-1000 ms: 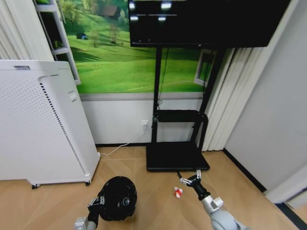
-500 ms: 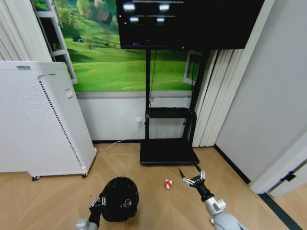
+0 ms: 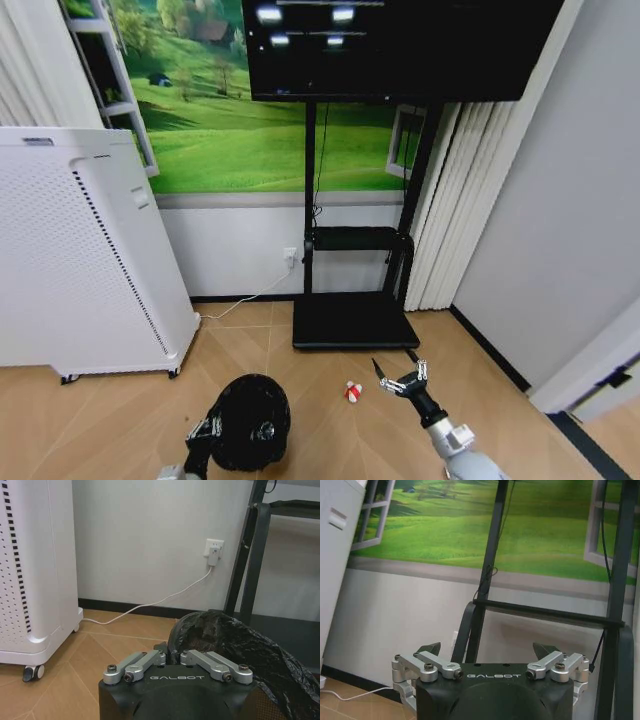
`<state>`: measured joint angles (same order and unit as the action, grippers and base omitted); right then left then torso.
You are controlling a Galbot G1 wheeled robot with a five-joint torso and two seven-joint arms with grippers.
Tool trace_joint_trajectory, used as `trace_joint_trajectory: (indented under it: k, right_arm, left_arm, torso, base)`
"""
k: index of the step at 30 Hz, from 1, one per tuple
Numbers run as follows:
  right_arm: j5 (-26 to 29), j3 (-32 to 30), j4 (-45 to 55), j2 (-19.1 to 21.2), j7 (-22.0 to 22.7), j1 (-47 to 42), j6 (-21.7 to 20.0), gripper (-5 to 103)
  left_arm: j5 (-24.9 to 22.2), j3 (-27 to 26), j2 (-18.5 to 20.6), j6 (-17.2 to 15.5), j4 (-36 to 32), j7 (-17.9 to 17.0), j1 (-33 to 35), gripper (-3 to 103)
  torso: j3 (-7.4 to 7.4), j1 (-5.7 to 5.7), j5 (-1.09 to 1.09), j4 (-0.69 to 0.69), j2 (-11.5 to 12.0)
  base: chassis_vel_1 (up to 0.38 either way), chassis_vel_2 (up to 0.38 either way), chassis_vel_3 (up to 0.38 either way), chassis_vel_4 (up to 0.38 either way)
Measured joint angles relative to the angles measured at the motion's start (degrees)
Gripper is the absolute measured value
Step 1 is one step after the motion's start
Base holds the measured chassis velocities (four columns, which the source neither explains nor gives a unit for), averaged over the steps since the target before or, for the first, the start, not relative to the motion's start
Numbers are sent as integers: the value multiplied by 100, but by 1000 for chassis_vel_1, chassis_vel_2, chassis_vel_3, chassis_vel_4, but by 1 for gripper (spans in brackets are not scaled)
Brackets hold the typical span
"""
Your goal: Pick up the trash bin and place the garbage on the floor into it.
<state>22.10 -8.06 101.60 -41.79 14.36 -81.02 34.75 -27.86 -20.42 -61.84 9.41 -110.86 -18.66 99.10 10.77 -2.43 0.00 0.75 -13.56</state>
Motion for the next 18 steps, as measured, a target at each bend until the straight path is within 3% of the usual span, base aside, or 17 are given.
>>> trace_joint_trajectory:
  k: [4,9,14,18]
  right_arm:
    - [310,-161,49,38,-331,-141,-103,100]
    - [31,-242,-66,0,-383,-220,92,100]
    - [-797,-307,-16,-79,180,-374,67,100]
    - [-938,-362,-15,-88,266,-461,36,100]
  left_arm:
    - [25,-9,-21,18,-13,20,44,7]
    - [62,-33,-32,39,-18,30,105,7]
    - [156,-53,-74,44,-16,22,153,7]
    - [149,-76,-74,45,-12,20,172,7]
  torso:
    - [-1,0,-1,0,0]
    - [-3,3,2,2,-1]
    - [-2,3,2,1,-1]
    - [-1,1,0,2,0]
  base:
    - [-68,109,70,-68]
    - [-5,-28,-3,21]
    - [-47,-39,99,45]
    - [-126,-15,141,5]
